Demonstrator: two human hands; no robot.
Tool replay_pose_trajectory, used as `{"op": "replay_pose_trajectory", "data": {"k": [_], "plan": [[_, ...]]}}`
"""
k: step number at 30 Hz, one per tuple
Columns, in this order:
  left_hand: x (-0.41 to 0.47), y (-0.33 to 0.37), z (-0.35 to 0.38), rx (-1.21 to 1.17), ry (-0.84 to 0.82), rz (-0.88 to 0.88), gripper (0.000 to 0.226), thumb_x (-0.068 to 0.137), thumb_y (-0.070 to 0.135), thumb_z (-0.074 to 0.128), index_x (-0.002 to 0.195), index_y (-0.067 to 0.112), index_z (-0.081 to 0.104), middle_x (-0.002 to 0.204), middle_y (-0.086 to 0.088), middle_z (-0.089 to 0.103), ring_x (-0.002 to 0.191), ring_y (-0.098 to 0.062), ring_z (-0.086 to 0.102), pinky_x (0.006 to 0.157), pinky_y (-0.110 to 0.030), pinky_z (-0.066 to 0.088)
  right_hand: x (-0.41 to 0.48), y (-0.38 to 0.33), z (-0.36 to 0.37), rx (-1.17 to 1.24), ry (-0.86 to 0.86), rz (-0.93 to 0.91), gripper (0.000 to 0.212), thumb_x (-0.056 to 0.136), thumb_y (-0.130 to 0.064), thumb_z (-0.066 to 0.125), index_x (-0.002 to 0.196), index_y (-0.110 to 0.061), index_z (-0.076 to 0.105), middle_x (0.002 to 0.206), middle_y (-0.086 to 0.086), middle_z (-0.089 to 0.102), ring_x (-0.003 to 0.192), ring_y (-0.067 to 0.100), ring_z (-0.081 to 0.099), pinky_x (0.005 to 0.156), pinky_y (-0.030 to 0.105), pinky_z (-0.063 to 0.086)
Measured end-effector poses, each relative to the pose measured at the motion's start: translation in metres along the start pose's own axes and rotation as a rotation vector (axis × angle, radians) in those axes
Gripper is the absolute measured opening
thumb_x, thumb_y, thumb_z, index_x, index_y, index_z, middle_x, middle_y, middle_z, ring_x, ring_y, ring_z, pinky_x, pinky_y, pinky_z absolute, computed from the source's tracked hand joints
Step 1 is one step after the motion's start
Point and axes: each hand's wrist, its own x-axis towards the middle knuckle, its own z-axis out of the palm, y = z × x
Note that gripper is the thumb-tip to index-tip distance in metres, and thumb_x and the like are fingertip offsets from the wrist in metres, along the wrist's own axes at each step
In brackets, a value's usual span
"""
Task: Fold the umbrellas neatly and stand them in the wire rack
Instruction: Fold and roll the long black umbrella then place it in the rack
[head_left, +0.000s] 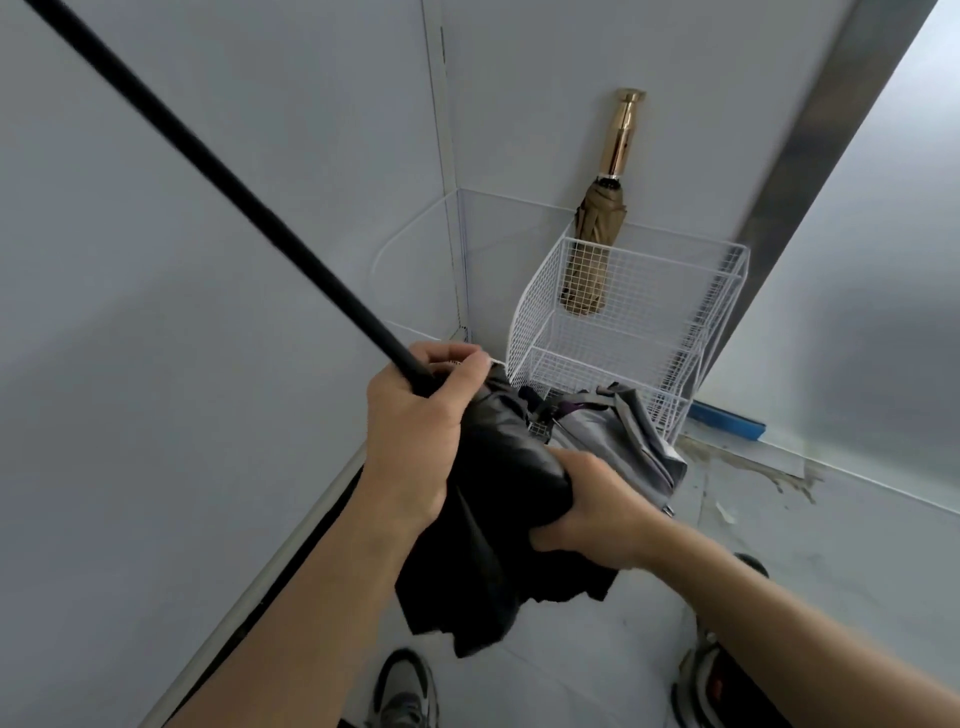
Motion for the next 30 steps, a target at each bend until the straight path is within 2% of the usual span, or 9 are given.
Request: {"op": "replay_pose_trajectory", "data": {"k": [7, 13, 16, 18, 21, 23, 25, 27, 30], "plan": [[0.01, 0.016, -0.029, 0.245, -0.473, 0.116, 0.034, 0.074, 0.026, 0.078, 0.107, 0.018, 0.073, 0.123, 0.0, 0.067, 0.115, -0.005, 0.062, 0.093, -0.022, 0.05, -0.006, 0.001, -0.031, 0.358, -0.416, -0.007, 0.05, 0.065, 0.002, 0.072, 0.114, 0.006, 0.063, 0.111, 0.029, 0.068, 0.104, 0.048, 0.065, 0.091, 0.062, 0.052], [0.006, -0.002, -0.004, 0.09, -0.252, -0.058, 0.014, 0.088, 0.006, 0.069, 0.102, 0.007, 0.068, 0.07, -0.015, 0.071, 0.067, -0.024, 0.071, 0.063, -0.026, 0.054, -0.017, 0.0, -0.027, 0.47, -0.543, 0.071, 0.022, 0.077, 0.002, 0.061, 0.097, -0.009, 0.06, 0.06, -0.027, 0.067, 0.064, -0.014, 0.063, 0.067, 0.01, 0.05], [0.011, -0.008, -0.001, 0.17, -0.063, -0.052, 0.007, 0.086, 0.001, 0.067, 0.089, 0.007, 0.068, 0.06, -0.004, 0.067, 0.056, -0.014, 0.064, 0.056, -0.023, 0.051, -0.017, 0.004, -0.025, 0.502, -0.301, 0.065, 0.036, 0.069, -0.007, 0.068, 0.104, -0.01, 0.061, 0.075, -0.017, 0.068, 0.071, -0.008, 0.061, 0.067, 0.008, 0.048], [0.015, -0.011, -0.003, 0.25, 0.045, -0.013, 0.012, 0.083, -0.001, 0.066, 0.081, 0.011, 0.067, 0.055, 0.006, 0.063, 0.054, -0.008, 0.06, 0.054, -0.02, 0.049, -0.018, 0.0, -0.029, 0.744, -0.095, 0.106, 0.01, 0.085, -0.013, 0.069, 0.093, -0.014, 0.063, 0.085, 0.0, 0.067, 0.072, 0.003, 0.064, 0.064, 0.01, 0.049], [0.022, -0.014, -0.006, 0.328, 0.172, 0.049, 0.021, 0.08, 0.0, 0.065, 0.074, 0.019, 0.064, 0.056, 0.009, 0.057, 0.054, -0.01, 0.057, 0.056, -0.023, 0.048, -0.017, -0.001, -0.042, 0.923, -0.146, 0.073, 0.048, 0.098, -0.047, 0.037, 0.119, -0.015, 0.066, 0.116, 0.006, 0.072, 0.109, 0.018, 0.068, 0.09, 0.024, 0.049], [0.025, -0.016, -0.007, 0.363, 0.226, 0.082, 0.024, 0.08, 0.002, 0.065, 0.071, 0.023, 0.062, 0.061, 0.005, 0.059, 0.06, -0.015, 0.061, 0.061, -0.029, 0.051, -0.023, -0.002, -0.038, 0.75, -0.13, -0.044, 0.036, 0.093, -0.034, 0.061, 0.128, -0.029, 0.058, 0.119, -0.014, 0.071, 0.119, 0.013, 0.063, 0.092, 0.023, 0.049], [0.027, -0.018, -0.006, 0.392, 0.246, 0.105, 0.026, 0.08, 0.003, 0.065, 0.069, 0.026, 0.061, 0.065, 0.001, 0.061, 0.067, -0.023, 0.064, 0.065, -0.033, 0.052, -0.03, 0.001, -0.024, 0.398, -0.047, -0.121, 0.069, 0.07, -0.027, 0.088, 0.127, -0.039, 0.051, 0.112, -0.032, 0.066, 0.11, -0.006, 0.062, 0.089, 0.015, 0.048], [0.028, -0.02, -0.003, 0.39, 0.242, 0.111, 0.027, 0.08, 0.002, 0.065, 0.068, 0.026, 0.061, 0.064, 0.001, 0.061, 0.066, -0.023, 0.064, 0.065, -0.034, 0.052, -0.024, 0.007, -0.007, 0.042, 0.2, -0.139, 0.073, 0.061, -0.043, 0.086, 0.126, -0.038, 0.053, 0.11, -0.024, 0.067, 0.106, 0.0, 0.063, 0.091, 0.029, 0.052], [0.023, -0.023, 0.007, 0.345, 0.202, 0.086, 0.02, 0.081, -0.001, 0.064, 0.073, 0.018, 0.063, 0.057, 0.005, 0.055, 0.051, -0.01, 0.054, 0.052, -0.024, 0.046, -0.008, 0.022, -0.01, 0.12, 0.469, -0.069, 0.034, 0.067, -0.027, 0.075, 0.1, -0.027, 0.067, 0.088, -0.009, 0.071, 0.087, 0.015, 0.068, 0.079, 0.04, 0.055]]}}
